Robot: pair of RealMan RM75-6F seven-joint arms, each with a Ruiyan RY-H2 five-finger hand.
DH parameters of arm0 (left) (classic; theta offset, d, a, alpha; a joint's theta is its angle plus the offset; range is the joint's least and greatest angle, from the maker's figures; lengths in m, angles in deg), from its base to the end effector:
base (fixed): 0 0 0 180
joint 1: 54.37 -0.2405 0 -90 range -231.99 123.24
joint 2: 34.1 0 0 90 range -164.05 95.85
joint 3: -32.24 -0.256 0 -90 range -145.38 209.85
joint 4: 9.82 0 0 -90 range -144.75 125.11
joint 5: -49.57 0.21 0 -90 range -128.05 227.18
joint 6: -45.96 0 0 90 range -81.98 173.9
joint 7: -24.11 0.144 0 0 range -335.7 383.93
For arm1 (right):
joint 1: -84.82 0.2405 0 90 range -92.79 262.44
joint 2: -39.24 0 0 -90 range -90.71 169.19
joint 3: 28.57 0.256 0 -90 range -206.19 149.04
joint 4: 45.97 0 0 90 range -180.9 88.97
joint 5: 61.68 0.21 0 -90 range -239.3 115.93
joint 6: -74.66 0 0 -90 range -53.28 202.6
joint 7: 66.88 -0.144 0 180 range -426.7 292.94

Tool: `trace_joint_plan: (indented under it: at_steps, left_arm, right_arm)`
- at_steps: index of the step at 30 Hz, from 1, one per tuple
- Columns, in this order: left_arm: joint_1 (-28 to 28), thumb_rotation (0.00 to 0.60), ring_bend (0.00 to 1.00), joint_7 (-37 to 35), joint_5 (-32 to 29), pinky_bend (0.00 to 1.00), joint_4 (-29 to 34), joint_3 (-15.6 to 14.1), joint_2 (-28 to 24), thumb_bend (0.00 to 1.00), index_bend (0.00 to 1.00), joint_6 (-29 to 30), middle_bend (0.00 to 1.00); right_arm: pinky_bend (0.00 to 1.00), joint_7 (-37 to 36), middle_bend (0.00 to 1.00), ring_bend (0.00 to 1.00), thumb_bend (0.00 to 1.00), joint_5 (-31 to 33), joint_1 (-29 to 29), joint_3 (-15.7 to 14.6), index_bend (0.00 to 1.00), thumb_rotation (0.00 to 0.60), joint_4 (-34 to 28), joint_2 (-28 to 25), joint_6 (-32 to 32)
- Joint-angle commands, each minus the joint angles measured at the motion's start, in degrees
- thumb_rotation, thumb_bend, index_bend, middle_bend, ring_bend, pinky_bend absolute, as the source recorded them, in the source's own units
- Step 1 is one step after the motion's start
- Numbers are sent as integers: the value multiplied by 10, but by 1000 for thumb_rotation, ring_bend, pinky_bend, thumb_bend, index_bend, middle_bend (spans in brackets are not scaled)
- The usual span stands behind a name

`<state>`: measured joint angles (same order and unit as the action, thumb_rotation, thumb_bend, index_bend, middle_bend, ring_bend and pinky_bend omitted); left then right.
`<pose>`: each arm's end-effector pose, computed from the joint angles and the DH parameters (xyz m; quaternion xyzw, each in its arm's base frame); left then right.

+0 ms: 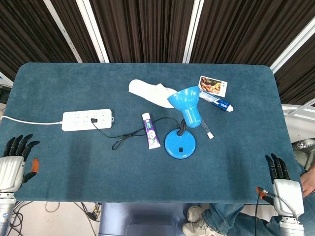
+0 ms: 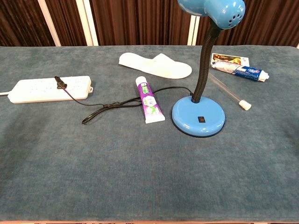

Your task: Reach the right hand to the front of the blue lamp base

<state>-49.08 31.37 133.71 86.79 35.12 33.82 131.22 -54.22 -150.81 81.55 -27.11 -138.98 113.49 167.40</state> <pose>-0.2922 0.1815 0.1337 -0.5875 -0.3974 -0.3896 0.5875 -0.3003 -0.1320 0.1159 0.5650 -0.3789 0.3746 0.6300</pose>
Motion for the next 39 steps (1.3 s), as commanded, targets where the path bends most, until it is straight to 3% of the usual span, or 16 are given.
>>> trace_joint_plan:
  at_steps: [1,25,33,39]
  left_arm:
    - [0,600,9,1,-1,0,0,0,0,566,215,-1,69]
    - [0,600,9,4,-2,0,1,0,1,565,215,-1,70]
    - [0,600,10,0,-5,0,5,2,-1,566,215,0,70]
    - [0,600,10,0,-6,0,6,1,-2,566,215,-3,70]
  right_arm:
    - [924,0,70,102,222,1,0,0,9,600,0,0,-1]
    - [997,-22,70,150,221,7,4,-2,9,600,-7,-8,-21]
    - [1000,-54,182,352,221,-32,16,-19,9,600,-12,-15,-32]
    - [1000,-56,297,516,230,-24,68,-16,9,600,-42,-34,-124]
